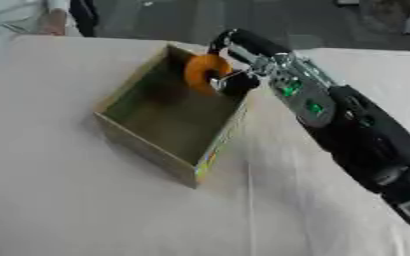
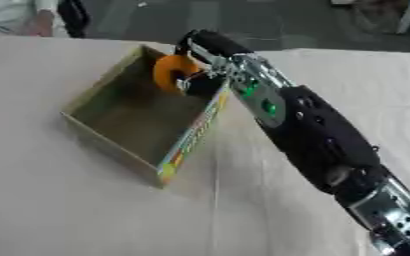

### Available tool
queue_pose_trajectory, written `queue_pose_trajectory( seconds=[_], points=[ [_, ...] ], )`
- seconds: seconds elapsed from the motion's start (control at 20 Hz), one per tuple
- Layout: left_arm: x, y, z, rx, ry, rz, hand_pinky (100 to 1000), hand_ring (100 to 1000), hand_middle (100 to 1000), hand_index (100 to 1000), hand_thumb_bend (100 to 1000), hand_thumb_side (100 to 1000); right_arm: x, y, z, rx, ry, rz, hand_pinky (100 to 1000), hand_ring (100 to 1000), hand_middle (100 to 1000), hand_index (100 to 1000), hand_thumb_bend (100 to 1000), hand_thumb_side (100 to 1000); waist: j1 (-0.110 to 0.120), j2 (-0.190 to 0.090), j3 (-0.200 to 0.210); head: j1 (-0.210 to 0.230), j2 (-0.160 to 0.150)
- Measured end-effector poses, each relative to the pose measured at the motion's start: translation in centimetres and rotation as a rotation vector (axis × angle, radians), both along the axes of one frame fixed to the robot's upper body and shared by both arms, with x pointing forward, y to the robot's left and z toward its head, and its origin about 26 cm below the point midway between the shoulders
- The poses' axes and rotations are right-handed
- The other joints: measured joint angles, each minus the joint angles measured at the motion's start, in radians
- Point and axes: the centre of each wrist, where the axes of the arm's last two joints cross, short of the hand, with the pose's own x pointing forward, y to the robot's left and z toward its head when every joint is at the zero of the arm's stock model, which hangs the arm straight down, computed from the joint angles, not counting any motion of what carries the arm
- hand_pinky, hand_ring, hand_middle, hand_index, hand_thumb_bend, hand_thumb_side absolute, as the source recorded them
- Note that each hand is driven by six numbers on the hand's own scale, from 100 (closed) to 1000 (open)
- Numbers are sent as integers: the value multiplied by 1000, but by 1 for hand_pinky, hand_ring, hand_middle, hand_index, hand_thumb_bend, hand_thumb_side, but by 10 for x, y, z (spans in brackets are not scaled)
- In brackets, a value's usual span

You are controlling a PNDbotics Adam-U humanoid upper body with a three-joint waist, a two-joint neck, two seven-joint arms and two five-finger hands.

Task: Pick up objects on the table and place them in the box.

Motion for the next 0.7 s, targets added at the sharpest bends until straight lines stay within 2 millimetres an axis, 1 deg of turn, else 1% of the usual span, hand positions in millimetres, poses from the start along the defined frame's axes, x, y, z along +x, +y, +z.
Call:
queue_pose_trajectory(
  seconds=[0.05,0.1,0.15,0.25,0.35,0.5,0.6,0.7],
  points=[
    [0,0,0,0,0,0,626,612,552,779,119,917,-1,0,1,-11,7,6,848,933,794,822,100,259,0,0,-1,0,0],
    [0,0,0,0,0,0,626,613,552,779,120,916,-2,0,2,-20,12,11,861,949,824,862,100,344,0,0,-3,1,0],
    [0,0,0,-1,0,1,626,613,552,779,121,917,-2,0,4,-28,18,15,867,958,842,883,100,427,0,0,-5,1,0],
    [0,0,0,-1,1,1,625,613,552,780,122,917,-4,-1,9,-35,25,19,872,966,861,897,100,517,0,-2,-6,3,0],
    [0,0,0,-2,3,2,625,613,552,780,122,916,-5,-2,15,-34,21,21,874,967,866,907,100,564,0,-5,-8,5,0],
    [0,0,-1,-2,4,3,625,613,552,779,122,914,-8,-4,23,-21,16,23,877,971,870,914,100,607,0,-10,-10,6,0],
    [0,0,-1,-2,4,3,625,613,552,779,122,915,-10,-3,25,-13,18,28,878,972,867,913,100,594,0,-11,-11,6,0],
    [0,1,-1,-3,6,4,624,613,552,779,123,915,-12,-3,29,11,12,33,877,967,863,915,100,621,1,-12,-13,6,0]
  ],
)
